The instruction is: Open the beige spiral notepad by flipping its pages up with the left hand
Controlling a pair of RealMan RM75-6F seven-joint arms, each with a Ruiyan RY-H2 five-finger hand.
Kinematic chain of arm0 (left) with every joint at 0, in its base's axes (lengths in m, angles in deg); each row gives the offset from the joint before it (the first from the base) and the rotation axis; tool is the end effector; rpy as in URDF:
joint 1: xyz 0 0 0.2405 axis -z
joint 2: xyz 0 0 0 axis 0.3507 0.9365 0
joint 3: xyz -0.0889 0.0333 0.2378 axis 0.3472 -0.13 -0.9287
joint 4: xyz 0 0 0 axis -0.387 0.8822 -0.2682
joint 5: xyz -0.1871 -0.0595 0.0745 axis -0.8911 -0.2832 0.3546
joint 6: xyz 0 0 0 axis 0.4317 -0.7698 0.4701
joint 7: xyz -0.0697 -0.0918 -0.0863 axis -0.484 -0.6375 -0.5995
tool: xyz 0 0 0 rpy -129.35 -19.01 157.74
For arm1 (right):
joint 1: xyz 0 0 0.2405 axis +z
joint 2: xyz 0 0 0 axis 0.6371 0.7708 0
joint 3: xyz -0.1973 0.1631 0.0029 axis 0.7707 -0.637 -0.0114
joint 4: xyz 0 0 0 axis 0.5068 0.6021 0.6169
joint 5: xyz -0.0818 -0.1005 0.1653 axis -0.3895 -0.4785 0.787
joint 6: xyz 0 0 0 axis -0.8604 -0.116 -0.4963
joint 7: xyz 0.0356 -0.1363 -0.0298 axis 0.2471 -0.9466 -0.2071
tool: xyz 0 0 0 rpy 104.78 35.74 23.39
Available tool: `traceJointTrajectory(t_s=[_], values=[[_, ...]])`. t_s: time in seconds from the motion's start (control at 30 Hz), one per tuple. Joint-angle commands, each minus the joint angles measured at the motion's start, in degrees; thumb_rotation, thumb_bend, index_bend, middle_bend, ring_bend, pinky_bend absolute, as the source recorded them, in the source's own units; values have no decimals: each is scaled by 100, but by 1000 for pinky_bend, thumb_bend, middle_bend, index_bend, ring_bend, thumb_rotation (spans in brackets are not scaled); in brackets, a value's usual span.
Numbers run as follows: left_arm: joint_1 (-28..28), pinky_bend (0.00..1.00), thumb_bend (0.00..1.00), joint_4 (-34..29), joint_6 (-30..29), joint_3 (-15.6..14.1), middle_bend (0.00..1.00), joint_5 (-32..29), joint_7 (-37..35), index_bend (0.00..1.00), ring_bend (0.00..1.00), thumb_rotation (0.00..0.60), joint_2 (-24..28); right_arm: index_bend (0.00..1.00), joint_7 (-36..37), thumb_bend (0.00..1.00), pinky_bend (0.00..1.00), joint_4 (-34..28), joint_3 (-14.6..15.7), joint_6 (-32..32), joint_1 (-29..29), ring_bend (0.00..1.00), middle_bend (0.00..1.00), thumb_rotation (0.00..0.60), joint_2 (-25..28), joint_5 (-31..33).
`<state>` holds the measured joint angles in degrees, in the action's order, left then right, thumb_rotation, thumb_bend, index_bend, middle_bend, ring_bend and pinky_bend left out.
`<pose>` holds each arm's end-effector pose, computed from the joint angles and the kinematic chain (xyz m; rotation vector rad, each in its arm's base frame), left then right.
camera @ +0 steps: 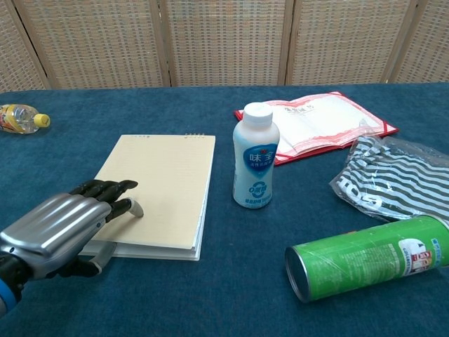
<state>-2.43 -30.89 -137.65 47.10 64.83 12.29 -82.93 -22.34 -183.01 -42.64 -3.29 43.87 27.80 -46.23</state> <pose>-0.1829 0.2037 -0.0804 -1.8225 -0.8012 -0.7656 -0.3225 -0.1837 0.1735 1.3334 -0.9398 0.8439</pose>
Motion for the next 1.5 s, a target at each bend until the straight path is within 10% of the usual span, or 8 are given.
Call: traceJointTrajectory(t_s=[0.03,1.1,1.5], values=[[25,0,584,17,0,30,0,-20,27,212,0,600,-16,27,4,208,0,3,0,-3,-2,0,0,600,-6,1],[291,0,535,58,-249,601,0,-260,70,230,0,600,163,27,-6,208,0,-13,-3,-38,-12,0,0,600,-5,-20],[476,0,600,362,-360,872,0,-307,-96,613,0,600,86,27,-1,208,0,-18,1,-20,-7,0,0,600,-3,-18]])
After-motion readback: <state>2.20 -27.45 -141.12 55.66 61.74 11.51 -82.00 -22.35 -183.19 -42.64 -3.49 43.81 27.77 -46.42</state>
